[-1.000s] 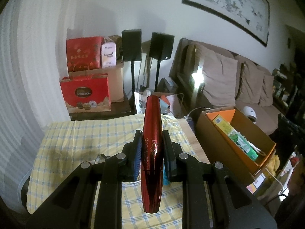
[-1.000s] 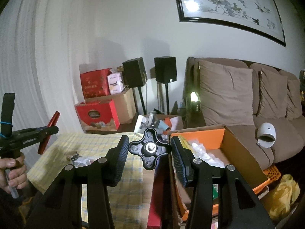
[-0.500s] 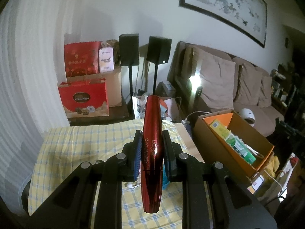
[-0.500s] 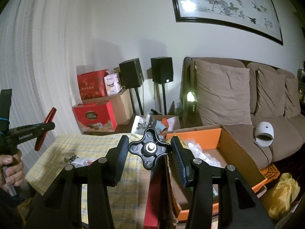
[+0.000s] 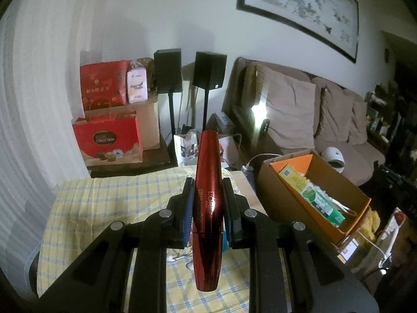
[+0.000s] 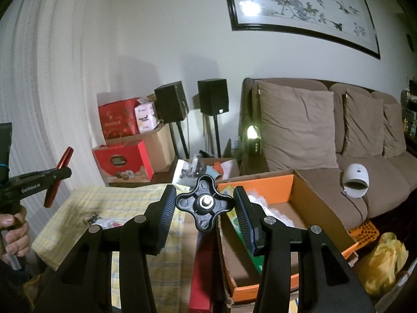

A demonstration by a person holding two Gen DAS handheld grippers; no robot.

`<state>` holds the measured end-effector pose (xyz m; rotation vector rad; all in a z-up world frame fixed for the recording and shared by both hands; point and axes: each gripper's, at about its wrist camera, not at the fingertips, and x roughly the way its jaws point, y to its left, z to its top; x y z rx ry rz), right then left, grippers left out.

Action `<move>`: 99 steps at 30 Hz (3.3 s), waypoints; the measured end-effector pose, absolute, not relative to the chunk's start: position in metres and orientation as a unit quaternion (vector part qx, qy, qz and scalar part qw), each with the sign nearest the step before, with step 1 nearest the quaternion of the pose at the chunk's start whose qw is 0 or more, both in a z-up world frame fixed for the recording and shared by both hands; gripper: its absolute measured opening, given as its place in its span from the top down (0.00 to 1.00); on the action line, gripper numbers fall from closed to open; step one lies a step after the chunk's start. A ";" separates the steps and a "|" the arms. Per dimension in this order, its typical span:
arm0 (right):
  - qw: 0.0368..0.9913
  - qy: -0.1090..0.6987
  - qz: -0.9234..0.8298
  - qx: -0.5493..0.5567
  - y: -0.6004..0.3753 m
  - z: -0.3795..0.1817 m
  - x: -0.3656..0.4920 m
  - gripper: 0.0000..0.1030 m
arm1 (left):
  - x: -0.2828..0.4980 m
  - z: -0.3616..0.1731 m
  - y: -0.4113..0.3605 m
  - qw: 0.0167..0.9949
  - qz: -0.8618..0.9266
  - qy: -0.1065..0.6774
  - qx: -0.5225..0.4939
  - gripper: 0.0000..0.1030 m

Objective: Organize objects

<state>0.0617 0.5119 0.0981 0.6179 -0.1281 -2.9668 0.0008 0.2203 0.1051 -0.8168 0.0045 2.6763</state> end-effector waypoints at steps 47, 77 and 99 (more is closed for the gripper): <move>0.015 -0.054 -0.978 0.203 0.545 0.103 0.066 0.55 | 0.009 0.123 0.259 0.213 0.939 0.006 -0.272 0.82; -0.009 -0.064 -0.978 0.197 0.562 0.106 0.070 0.55 | 0.014 0.133 0.274 0.224 0.938 0.012 -0.265 0.82; -0.020 -0.074 -0.978 0.195 0.576 0.106 0.073 0.55 | 0.011 0.137 0.287 0.233 0.935 0.014 -0.266 0.82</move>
